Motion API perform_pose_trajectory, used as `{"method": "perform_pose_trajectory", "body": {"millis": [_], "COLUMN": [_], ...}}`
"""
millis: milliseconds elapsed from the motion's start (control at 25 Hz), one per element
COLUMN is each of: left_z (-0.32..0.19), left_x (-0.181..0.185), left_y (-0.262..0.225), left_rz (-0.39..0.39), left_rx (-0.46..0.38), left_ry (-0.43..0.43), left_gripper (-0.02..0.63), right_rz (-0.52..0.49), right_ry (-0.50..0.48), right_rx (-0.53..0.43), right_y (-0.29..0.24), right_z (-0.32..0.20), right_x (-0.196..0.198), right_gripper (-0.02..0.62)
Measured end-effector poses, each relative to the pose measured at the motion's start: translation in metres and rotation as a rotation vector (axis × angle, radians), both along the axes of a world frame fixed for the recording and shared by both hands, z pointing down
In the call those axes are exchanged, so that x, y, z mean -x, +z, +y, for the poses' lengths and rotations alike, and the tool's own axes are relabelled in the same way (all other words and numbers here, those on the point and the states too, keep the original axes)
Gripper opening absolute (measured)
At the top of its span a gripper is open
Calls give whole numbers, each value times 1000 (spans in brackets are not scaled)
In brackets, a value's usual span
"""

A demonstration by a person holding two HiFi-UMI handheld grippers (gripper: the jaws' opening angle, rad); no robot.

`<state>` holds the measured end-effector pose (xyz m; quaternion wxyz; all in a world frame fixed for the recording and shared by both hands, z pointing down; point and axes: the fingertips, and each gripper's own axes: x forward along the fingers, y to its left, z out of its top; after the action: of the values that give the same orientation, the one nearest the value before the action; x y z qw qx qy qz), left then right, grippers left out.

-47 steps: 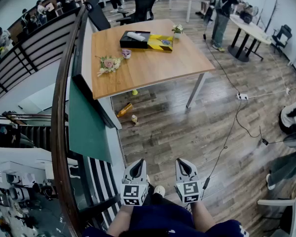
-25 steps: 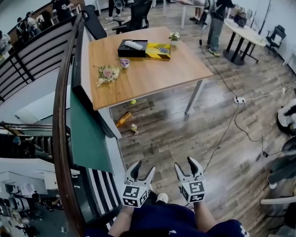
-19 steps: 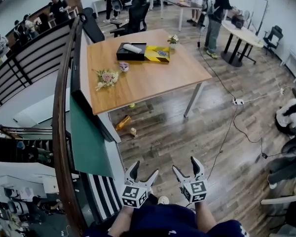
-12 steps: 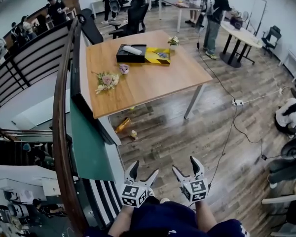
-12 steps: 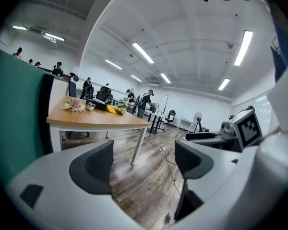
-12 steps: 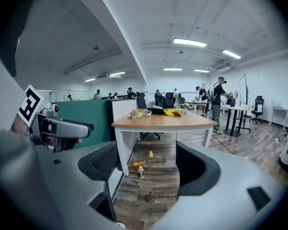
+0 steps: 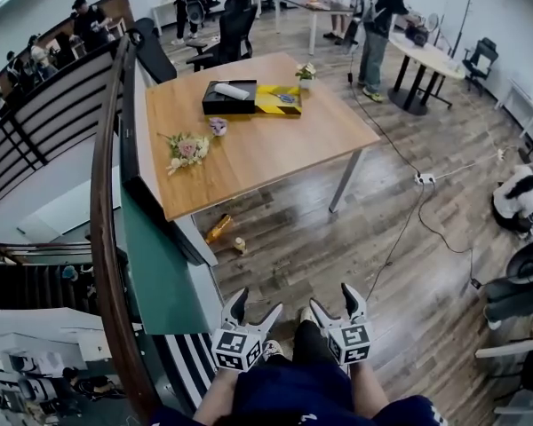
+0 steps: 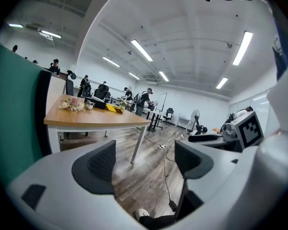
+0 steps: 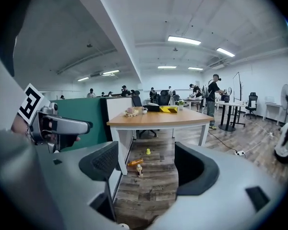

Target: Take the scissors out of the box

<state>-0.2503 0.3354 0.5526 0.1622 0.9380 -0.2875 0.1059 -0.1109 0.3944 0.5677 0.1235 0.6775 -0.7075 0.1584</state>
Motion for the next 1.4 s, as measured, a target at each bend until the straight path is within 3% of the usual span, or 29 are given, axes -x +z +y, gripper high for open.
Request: {"method": "perform_pose_trajectory", "body": {"millis": [280,600,960,1400], "left_z": [-15,-69,-146,-184], "left_x": [-13,-50,-122,-206], "left_y": [6,3,1,10], "left_rz": [-16,-21,-12,-25], "left_rx": [-7,2,2,22], "left_ry": [-22,-98,-191,-193], "left_gripper": [380,380,379,379], "right_rz": [-13,14,27,20], "right_ry": [-49,-157,-230,-249], "right_rx": [8,9,3,23], "right_y": [9,5,5,15], "right_z": [-27,-105,-188,-232], "right_x": [-10,-48,-120,-195], "right_gripper": [350,336,325,314]}}
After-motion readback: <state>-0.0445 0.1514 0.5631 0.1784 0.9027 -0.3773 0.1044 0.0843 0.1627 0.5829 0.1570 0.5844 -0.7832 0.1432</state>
